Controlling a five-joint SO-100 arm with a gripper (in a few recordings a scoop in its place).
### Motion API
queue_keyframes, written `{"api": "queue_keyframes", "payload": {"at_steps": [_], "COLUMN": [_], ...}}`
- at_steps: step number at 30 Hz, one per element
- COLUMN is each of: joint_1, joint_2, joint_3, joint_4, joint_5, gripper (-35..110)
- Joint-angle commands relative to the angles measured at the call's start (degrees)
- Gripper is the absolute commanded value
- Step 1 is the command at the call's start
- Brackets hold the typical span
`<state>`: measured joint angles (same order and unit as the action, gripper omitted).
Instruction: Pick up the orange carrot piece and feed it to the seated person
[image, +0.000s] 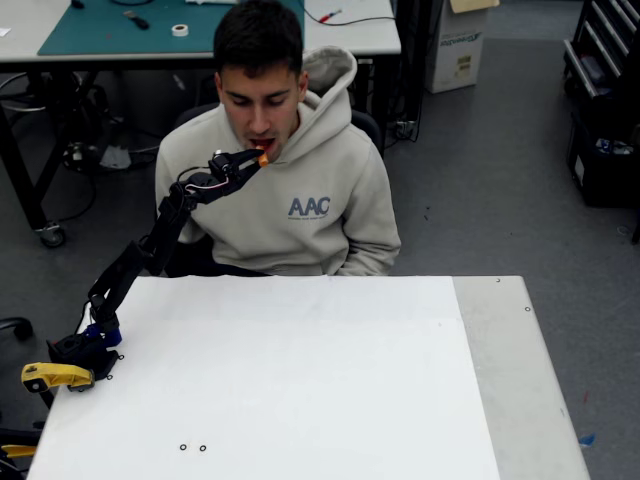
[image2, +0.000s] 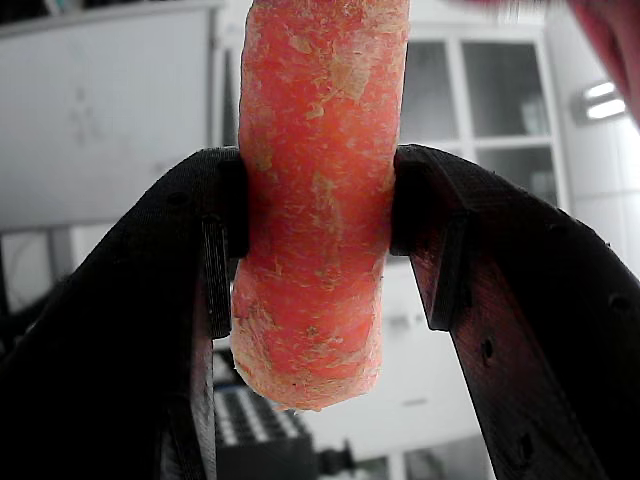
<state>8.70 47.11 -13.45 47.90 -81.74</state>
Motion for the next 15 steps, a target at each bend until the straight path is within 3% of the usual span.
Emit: {"api": "queue_keyframes", "payload": {"at_steps": [1, 15], "joint_1": [0.4, -2.6], "joint_2": [2.1, 2.1], "joint_3": [-5.2, -5.1], "joint_4": [0.0, 0.0], "joint_5": [-1.0, -1.0], "gripper": [-2, -2]}}
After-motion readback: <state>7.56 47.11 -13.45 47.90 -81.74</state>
